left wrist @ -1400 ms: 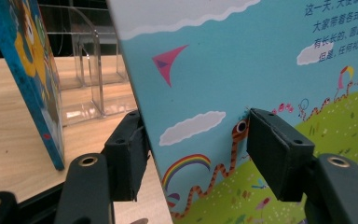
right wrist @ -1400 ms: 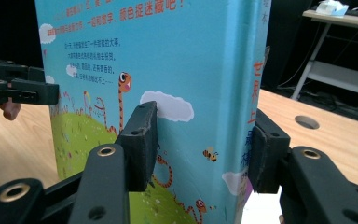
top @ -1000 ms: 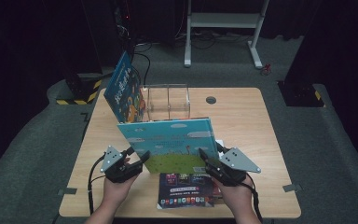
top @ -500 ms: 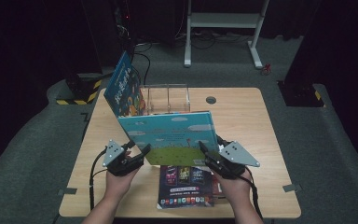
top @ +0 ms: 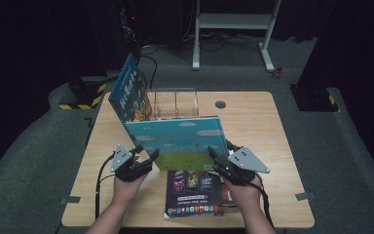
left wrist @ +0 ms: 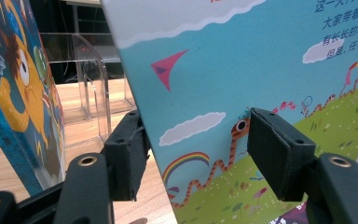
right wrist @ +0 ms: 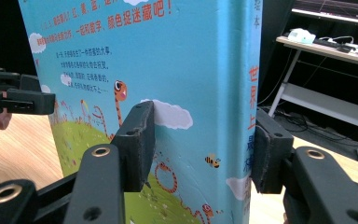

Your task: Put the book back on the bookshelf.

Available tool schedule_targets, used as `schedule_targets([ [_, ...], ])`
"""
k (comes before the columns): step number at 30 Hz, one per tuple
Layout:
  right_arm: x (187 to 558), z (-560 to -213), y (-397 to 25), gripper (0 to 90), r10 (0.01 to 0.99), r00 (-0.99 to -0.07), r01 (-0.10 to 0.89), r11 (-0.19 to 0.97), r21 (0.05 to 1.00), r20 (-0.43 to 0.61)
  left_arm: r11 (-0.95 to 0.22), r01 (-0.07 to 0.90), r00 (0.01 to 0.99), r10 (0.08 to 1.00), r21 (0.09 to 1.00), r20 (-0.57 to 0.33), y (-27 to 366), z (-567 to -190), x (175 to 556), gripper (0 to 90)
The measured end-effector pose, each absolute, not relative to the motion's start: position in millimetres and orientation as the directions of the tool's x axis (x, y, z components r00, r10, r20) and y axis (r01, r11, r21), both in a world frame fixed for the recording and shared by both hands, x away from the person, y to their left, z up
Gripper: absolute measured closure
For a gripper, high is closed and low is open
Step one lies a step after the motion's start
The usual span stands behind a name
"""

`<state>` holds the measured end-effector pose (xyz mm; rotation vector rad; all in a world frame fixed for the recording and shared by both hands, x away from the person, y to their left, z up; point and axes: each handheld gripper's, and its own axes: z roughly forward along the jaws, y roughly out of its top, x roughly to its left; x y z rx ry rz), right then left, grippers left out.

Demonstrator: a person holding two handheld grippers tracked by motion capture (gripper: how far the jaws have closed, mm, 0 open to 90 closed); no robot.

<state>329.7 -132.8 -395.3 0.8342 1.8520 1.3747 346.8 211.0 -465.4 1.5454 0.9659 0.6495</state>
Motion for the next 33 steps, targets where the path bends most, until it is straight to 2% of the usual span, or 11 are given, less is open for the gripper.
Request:
schedule_targets([
  [13, 314, -398, -130, 46.0, 0.803, -0.583, 0.097, 0.216, 0.972, -0.120, -0.033, 0.255, 0.515, 0.850, 0.966, -0.107, 215, -464, 334, 39.1],
  [33, 313, -405, -141, 45.1, 0.789, -0.613, 0.190, 0.186, 0.964, -0.031, -0.036, 0.266, 0.519, 0.847, 0.963, -0.112, 216, -464, 330, 39.1],
])
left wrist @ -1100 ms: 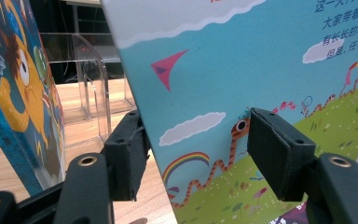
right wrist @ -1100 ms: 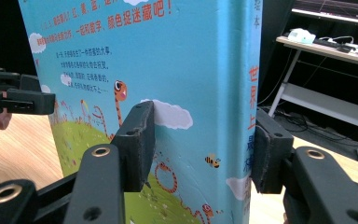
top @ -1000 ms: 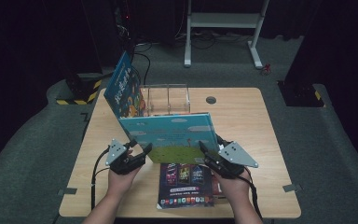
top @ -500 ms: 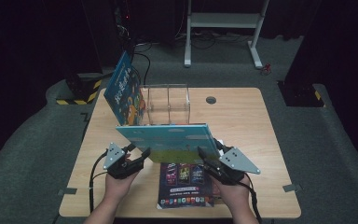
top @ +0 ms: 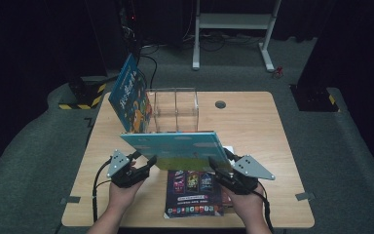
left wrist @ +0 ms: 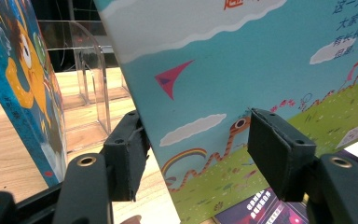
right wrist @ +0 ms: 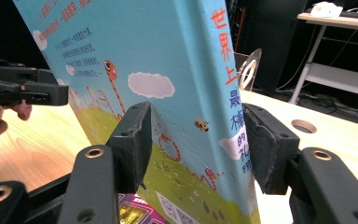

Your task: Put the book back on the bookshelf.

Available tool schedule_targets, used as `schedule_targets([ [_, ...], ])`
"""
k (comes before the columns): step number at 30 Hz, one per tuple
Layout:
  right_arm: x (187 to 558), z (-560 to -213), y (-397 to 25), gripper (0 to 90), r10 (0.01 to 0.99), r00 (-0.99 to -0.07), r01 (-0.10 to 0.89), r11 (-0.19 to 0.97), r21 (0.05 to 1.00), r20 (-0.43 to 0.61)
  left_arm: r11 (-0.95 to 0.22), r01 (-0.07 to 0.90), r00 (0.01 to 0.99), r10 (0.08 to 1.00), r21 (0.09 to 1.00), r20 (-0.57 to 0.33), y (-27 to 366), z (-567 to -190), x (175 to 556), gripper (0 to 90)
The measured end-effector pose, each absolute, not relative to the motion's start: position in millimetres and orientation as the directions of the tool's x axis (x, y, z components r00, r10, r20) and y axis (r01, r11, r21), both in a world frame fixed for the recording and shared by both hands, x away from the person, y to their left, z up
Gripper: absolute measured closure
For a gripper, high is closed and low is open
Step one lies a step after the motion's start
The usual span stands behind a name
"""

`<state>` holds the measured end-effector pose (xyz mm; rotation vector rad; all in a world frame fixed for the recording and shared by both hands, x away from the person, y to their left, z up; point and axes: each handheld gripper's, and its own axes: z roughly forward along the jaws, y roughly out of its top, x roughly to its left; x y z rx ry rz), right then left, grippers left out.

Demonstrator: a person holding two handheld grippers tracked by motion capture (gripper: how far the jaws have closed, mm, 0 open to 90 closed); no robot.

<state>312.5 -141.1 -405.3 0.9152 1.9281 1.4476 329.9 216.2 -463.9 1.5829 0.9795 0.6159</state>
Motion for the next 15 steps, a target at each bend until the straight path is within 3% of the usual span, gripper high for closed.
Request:
schedule_targets([
  [15, 311.2, -400.5, -140.1, 46.4, 0.770, -0.637, 0.157, 0.172, 0.972, -0.033, -0.042, 0.260, 0.522, 0.847, 0.965, -0.104, 218.0, -464.4, 328.6, 39.0],
])
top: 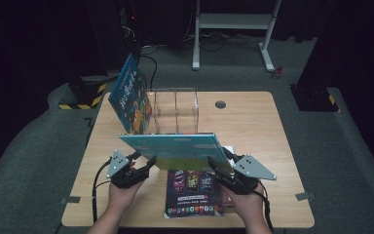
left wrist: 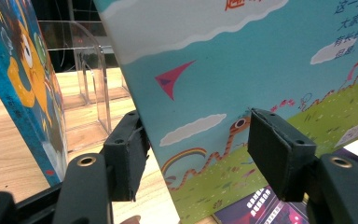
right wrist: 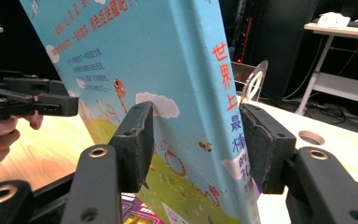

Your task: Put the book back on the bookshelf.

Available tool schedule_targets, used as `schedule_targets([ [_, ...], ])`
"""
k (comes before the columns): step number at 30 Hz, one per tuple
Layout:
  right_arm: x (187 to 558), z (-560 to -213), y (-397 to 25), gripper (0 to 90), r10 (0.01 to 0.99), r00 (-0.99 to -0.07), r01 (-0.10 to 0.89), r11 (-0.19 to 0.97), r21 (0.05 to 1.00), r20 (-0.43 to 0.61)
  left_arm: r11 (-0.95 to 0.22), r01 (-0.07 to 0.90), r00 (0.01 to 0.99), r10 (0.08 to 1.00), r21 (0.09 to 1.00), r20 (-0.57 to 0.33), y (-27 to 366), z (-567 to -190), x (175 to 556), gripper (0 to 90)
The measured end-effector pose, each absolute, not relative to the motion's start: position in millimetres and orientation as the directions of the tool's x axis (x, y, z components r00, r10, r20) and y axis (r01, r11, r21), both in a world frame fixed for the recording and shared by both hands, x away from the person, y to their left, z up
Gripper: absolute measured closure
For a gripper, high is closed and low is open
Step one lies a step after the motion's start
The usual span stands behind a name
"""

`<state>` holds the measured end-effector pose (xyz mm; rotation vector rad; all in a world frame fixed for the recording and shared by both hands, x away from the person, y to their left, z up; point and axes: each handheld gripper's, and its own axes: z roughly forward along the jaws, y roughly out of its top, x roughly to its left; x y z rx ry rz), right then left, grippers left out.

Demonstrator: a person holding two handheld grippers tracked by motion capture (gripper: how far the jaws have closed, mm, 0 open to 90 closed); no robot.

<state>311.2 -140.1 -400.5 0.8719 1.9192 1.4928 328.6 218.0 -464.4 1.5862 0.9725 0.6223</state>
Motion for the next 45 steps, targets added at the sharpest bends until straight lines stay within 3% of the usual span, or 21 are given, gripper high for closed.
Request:
schedule_targets([
  [8, 309.7, -398.8, -136.8, 45.1, 0.764, -0.643, 0.141, 0.181, 0.973, -0.049, -0.040, 0.262, 0.523, 0.845, 0.964, -0.107, 218.4, -464.5, 328.7, 39.0],
  [31, 304.7, -398.2, -138.7, 58.7, 0.724, -0.683, 0.115, 0.239, 0.964, -0.098, -0.017, 0.278, 0.487, 0.864, 0.961, -0.125, 220.2, -465.4, 333.3, 37.9],
  [42, 301.8, -397.8, -138.1, 72.0, 0.702, -0.705, 0.117, 0.253, 0.960, -0.099, -0.017, 0.282, 0.483, 0.866, 0.959, -0.127, 221.2, -466.0, 334.5, 37.6],
  [45, 304.0, -398.4, -140.1, 74.9, 0.699, -0.713, 0.147, 0.229, 0.962, -0.058, -0.017, 0.282, 0.484, 0.866, 0.959, -0.127, 221.1, -466.0, 334.3, 37.7],
])
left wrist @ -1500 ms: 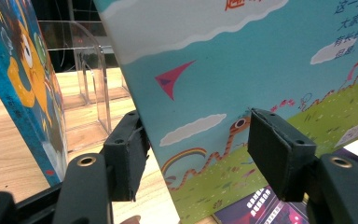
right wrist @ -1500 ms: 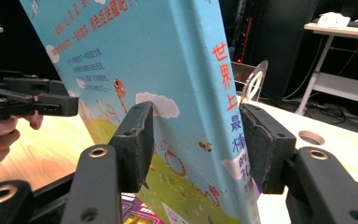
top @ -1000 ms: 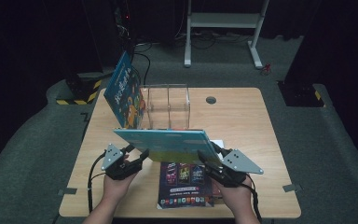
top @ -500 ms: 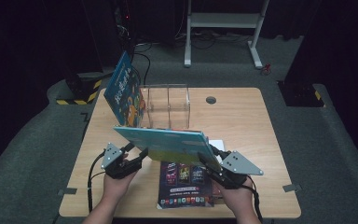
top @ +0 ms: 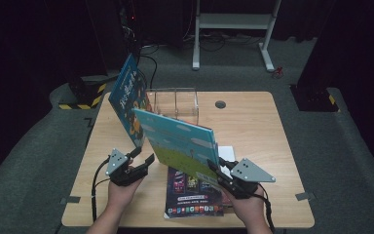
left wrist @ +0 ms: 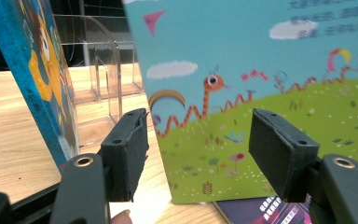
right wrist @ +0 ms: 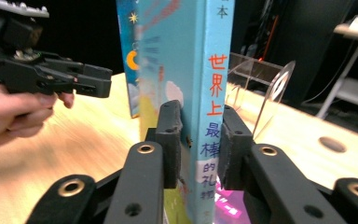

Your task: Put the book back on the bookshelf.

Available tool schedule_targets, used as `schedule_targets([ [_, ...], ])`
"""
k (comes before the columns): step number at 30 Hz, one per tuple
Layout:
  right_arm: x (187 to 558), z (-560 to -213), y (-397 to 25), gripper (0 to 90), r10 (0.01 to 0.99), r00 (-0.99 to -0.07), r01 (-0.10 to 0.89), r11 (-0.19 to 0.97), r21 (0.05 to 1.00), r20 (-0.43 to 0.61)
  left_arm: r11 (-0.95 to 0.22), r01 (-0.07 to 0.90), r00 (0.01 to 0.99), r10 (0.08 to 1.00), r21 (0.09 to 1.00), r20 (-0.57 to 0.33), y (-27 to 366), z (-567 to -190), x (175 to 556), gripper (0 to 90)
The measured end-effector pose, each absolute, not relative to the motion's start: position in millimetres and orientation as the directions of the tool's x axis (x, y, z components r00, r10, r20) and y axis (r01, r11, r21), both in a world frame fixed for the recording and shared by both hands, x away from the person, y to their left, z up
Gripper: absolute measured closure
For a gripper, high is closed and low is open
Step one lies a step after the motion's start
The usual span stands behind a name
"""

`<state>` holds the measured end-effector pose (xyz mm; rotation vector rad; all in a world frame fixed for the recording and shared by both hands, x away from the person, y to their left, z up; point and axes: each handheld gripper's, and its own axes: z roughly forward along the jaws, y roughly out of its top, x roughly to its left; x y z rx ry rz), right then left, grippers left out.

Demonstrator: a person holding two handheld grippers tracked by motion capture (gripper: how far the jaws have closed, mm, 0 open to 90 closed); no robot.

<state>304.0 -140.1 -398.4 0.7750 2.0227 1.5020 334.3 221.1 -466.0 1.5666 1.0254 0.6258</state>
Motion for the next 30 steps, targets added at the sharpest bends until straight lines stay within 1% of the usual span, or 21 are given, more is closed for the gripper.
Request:
schedule_targets([
  [4, 306, -401, -144, 74.8, 0.707, -0.707, 0.176, 0.202, 0.963, -0.018, -0.019, 0.282, 0.484, 0.866, 0.959, -0.125, 222, -465, 334, 37.8],
  [10, 306, -403, -146, 73.2, 0.738, -0.674, 0.215, 0.159, 0.963, 0.029, -0.023, 0.276, 0.486, 0.866, 0.961, -0.119, 221, -464, 334, 37.9],
  [18, 299, -403, -137, 74.4, 0.736, -0.677, 0.186, 0.173, 0.967, -0.001, -0.027, 0.273, 0.489, 0.864, 0.962, -0.114, 221, -463, 333, 38.1],
  [30, 286, -409, -121, 75.5, 0.761, -0.649, 0.173, 0.139, 0.975, 0.007, -0.029, 0.260, 0.492, 0.864, 0.965, -0.106, 221, -460, 331, 38.4],
])
